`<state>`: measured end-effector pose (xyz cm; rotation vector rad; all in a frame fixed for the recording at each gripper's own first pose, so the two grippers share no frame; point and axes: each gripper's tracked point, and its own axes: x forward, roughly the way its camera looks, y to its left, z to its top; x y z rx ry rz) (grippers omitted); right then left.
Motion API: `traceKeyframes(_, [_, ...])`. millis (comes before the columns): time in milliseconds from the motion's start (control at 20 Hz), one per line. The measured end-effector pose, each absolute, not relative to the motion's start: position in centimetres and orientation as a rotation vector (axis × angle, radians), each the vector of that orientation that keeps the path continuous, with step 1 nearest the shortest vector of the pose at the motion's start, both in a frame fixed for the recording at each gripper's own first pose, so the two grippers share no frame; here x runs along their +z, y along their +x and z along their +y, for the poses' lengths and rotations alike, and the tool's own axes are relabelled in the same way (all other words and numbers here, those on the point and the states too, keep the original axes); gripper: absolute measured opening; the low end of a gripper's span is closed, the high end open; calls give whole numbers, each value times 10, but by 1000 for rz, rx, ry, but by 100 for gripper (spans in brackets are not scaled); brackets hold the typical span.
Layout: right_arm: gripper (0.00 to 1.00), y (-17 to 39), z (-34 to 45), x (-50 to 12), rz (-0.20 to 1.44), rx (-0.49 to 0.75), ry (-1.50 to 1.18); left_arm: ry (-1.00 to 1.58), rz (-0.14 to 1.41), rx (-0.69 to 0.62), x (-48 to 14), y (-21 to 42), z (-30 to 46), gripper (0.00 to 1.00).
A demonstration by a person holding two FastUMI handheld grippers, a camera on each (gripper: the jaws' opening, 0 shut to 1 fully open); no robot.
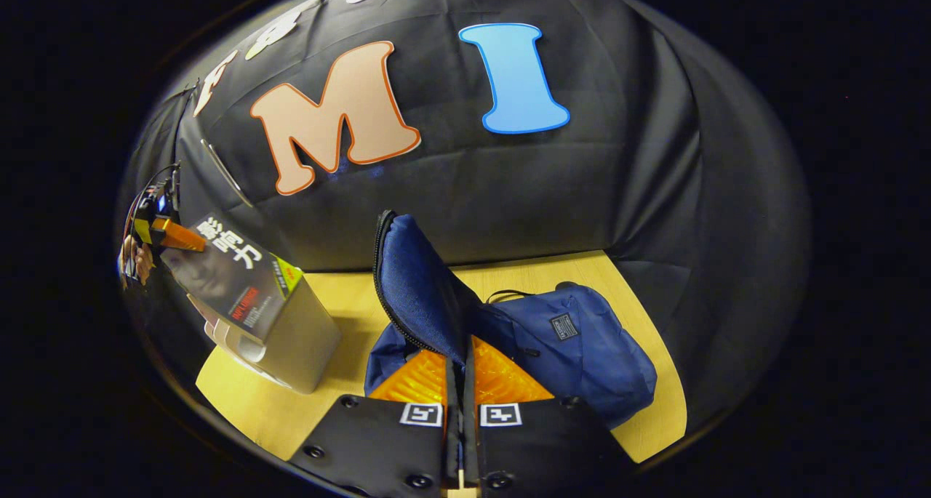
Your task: Open the schoolbag, grab two books from the bookshelf and put them into the schoolbag.
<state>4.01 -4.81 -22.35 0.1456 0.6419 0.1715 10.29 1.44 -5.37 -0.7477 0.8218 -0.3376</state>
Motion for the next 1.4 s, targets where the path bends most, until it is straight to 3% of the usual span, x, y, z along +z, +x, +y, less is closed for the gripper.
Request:
traceKeyframes(500, [5, 41, -62, -208, 630, 222, 133, -789, 964, -397, -162, 107, -128, 33])
traceKeyframes(1400, [5, 48, -55, -200, 597, 310, 175, -1037, 1073, -377, -241, 104, -313, 33])
